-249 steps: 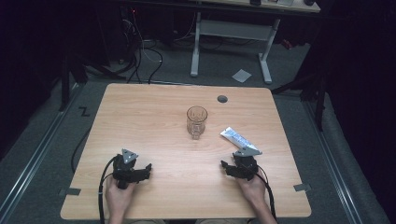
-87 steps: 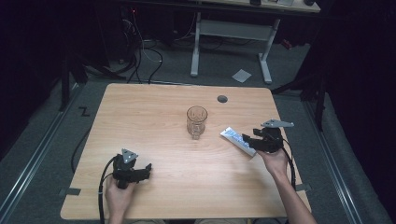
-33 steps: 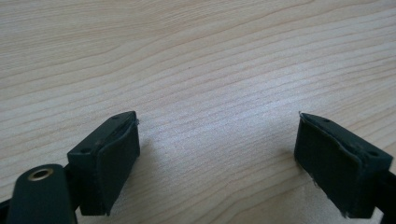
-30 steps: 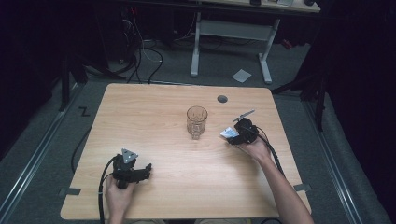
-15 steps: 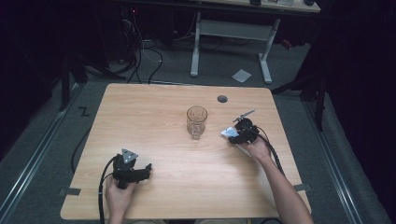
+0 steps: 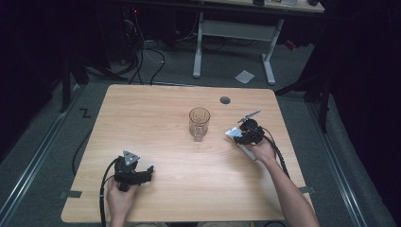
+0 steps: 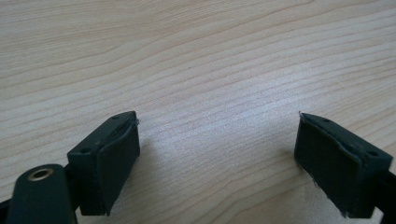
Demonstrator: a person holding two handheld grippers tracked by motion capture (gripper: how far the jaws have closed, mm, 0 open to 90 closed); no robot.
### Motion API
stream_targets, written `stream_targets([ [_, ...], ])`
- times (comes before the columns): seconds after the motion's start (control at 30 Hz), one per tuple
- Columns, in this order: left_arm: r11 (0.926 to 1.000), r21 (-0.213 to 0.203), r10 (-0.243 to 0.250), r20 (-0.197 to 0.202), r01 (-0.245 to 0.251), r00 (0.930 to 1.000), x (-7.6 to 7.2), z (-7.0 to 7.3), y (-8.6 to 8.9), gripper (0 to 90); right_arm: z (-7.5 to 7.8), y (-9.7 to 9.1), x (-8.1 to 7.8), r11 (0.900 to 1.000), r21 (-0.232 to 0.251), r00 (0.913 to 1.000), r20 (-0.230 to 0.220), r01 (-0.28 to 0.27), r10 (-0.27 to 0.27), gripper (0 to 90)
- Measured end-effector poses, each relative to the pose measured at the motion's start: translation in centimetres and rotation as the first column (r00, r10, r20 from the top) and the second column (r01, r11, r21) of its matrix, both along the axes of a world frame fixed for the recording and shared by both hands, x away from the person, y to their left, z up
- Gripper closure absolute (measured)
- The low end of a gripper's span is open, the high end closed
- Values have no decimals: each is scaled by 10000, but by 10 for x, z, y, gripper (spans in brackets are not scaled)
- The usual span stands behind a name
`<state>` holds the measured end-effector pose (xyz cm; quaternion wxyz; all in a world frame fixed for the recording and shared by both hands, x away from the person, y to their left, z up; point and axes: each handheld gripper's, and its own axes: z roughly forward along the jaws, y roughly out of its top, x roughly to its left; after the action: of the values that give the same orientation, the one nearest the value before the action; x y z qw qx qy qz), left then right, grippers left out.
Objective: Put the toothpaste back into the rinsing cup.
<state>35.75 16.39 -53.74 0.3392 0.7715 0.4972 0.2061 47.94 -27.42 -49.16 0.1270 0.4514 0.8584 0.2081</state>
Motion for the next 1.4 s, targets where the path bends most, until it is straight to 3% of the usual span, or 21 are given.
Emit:
stream_targets([
  [0.4,10000,1,2,0,-2,10000,0,0,0,144,18,-11,-11,9957,926,9991,435,-34,-6,662],
  [0.63,10000,0,2,-1,-2,10000,0,0,0,144,30,-12,-19,9908,1317,9964,825,-327,220,664],
  [1.03,10000,-1,2,0,-2,10000,0,0,0,145,46,-9,-29,9737,2175,9918,1208,-673,416,662],
  [1.4,10000,-1,1,1,-1,10000,0,0,0,144,59,-4,-36,9629,2434,9822,1722,-1162,750,659],
])
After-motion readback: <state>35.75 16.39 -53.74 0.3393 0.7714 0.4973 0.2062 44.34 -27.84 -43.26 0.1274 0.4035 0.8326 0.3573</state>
